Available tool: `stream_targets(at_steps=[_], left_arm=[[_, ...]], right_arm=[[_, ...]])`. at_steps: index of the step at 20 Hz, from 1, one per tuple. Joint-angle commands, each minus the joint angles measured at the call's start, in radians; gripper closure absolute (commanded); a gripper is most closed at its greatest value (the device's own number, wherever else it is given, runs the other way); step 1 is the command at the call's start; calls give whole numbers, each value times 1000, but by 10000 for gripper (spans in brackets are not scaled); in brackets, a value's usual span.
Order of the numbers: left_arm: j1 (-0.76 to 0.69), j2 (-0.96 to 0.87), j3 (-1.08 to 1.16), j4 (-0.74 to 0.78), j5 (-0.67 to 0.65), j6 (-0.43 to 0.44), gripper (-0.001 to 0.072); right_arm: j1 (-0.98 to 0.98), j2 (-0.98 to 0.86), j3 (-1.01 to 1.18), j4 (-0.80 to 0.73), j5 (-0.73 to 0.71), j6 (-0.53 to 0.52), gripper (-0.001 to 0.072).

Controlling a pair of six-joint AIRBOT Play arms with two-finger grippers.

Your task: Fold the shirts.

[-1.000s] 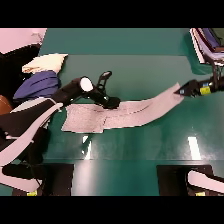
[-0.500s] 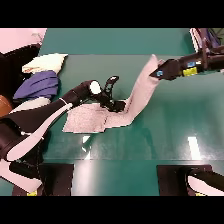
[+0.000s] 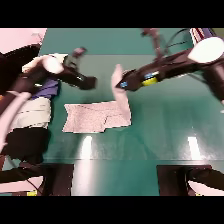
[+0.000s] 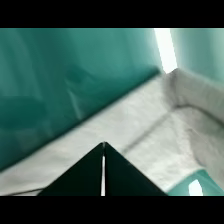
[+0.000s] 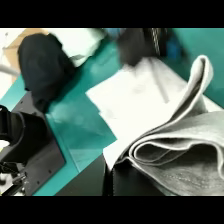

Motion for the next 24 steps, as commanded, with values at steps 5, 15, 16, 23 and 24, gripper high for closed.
stream_targets(at_steps=[5, 15, 16, 23, 24], left_arm=[[360, 323, 0, 208, -64, 1, 686], [409, 335, 0, 204, -162, 19, 686], [409, 335, 0, 203, -166, 19, 687], [409, 335, 0, 115, -154, 20, 686], [409, 335, 0, 108, -147, 25, 686]], right_arm=[[348, -371, 214, -3, -221, -6, 417], [148, -301, 29, -210, 59, 97, 270], [96, -248, -66, -224, 45, 116, 271], [-225, -87, -529, -74, -155, 148, 48], [-229, -110, -541, -19, -168, 98, 55]])
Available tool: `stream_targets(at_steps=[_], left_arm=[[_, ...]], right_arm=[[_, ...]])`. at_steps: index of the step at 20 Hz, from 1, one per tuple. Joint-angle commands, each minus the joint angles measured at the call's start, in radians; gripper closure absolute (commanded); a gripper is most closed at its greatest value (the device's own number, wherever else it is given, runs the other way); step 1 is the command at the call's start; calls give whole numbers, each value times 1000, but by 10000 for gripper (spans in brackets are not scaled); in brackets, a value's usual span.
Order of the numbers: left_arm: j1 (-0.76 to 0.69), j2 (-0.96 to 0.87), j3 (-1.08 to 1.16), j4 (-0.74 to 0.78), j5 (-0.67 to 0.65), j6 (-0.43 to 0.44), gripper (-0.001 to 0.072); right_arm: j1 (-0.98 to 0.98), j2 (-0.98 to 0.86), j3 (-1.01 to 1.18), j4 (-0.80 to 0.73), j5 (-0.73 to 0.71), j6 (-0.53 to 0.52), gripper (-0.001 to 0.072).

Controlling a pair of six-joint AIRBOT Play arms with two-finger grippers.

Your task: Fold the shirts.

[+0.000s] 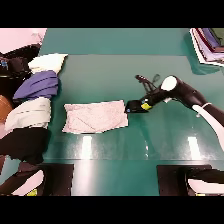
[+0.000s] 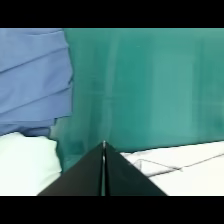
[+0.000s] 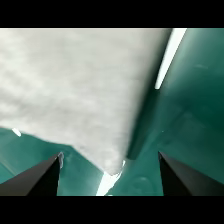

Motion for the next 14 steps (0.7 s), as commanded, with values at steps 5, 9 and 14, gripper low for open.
stream_targets(at_steps=[5, 9, 14], left_arm=[[0, 1, 0, -44, 25, 7, 686], [0, 1, 0, -55, 16, 6, 687], [-53, 1, 0, -96, 10, 6, 688]], right_arm=[[13, -192, -3, 298, -82, -141, 93], [111, -307, 160, 309, -85, -144, 373], [128, -314, 283, 305, -93, -187, 702]])
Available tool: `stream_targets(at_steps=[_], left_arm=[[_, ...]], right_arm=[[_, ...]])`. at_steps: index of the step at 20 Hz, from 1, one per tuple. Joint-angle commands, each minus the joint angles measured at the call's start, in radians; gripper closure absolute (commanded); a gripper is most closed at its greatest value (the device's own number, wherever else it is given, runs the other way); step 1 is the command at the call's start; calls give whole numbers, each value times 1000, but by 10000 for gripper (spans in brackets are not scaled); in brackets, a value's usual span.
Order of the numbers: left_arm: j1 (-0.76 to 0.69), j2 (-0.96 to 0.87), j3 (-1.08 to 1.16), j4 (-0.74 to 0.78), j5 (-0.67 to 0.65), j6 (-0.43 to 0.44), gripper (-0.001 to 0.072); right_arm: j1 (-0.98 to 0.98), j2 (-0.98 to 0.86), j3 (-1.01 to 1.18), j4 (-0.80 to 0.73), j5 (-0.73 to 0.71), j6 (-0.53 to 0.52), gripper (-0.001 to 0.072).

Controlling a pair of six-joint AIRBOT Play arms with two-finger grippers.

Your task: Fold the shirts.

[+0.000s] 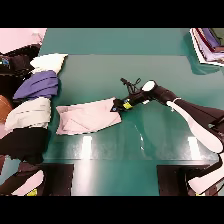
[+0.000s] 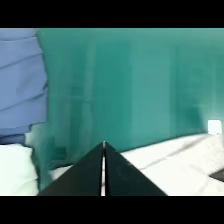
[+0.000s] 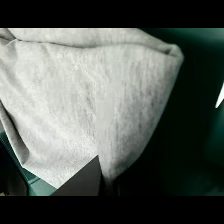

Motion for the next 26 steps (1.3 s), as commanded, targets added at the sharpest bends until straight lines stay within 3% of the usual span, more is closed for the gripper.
stream_targets(at_steps=[1, 7, 13, 18, 21, 26], left_arm=[[-64, 1, 0, -18, 0, 0, 688], [-256, 1, 0, -19, 24, -1, 688], [-282, 1, 0, -34, 51, -35, 687], [-282, 1, 0, -46, 91, -64, 687], [-282, 1, 0, -46, 105, -64, 687], [-282, 1, 0, -46, 103, -61, 687]], right_arm=[[-16, 14, 61, 12, -11, -21, 701], [-356, 323, -168, -26, -56, -21, 702], [-1005, 663, -375, -198, -27, -16, 701], [-1503, 767, -466, -259, -32, -16, 702], [-1638, 759, -499, -267, -48, -15, 702], [-1629, 690, -497, -356, -15, -9, 699]])
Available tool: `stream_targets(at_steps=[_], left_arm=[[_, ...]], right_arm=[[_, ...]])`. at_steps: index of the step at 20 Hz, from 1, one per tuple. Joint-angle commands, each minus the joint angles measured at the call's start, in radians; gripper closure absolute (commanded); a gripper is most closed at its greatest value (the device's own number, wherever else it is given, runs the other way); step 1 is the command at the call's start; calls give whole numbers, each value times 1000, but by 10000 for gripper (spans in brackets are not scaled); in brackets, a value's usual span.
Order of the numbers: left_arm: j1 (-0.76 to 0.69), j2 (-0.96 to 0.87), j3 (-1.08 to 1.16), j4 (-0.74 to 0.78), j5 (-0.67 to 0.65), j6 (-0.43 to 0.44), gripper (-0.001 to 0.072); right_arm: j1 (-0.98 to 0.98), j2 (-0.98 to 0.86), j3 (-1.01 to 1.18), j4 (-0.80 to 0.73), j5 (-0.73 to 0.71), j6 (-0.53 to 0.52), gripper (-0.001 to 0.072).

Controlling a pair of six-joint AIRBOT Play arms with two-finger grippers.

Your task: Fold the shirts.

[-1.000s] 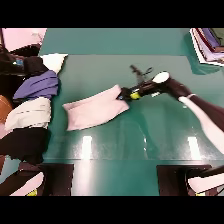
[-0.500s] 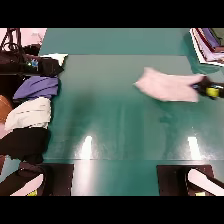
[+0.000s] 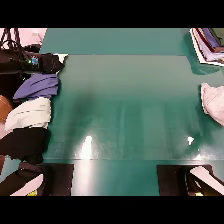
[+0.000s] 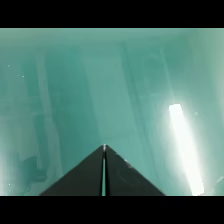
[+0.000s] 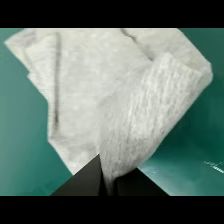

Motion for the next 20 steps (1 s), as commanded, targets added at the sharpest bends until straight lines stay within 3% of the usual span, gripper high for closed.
stream_targets(at_steps=[1, 3, 4, 7, 10, 17, 20], left_arm=[[-1, 1, 0, 0, 4, 0, 686], [-1, 1, 0, 0, 3, 1, 686], [-1, 1, 0, 1, 3, 1, 687], [-1, 1, 0, 1, 2, 9, 686], [-1, 1, 0, 1, 8, 8, 686], [-1, 1, 0, 0, -21, 8, 686], [-1, 1, 0, 0, -19, 8, 686]], right_arm=[[-42, -29, -3, -49, 31, 5, 627], [-84, -39, 31, -49, 58, 5, 167], [-113, -43, 65, -49, 90, 5, 102], [-196, -43, 189, -39, 180, 5, 103], [-132, -32, 271, -25, 218, 6, 117], [494, 101, 204, 39, 190, 6, 127], [752, 138, 204, 29, 141, 5, 462]])
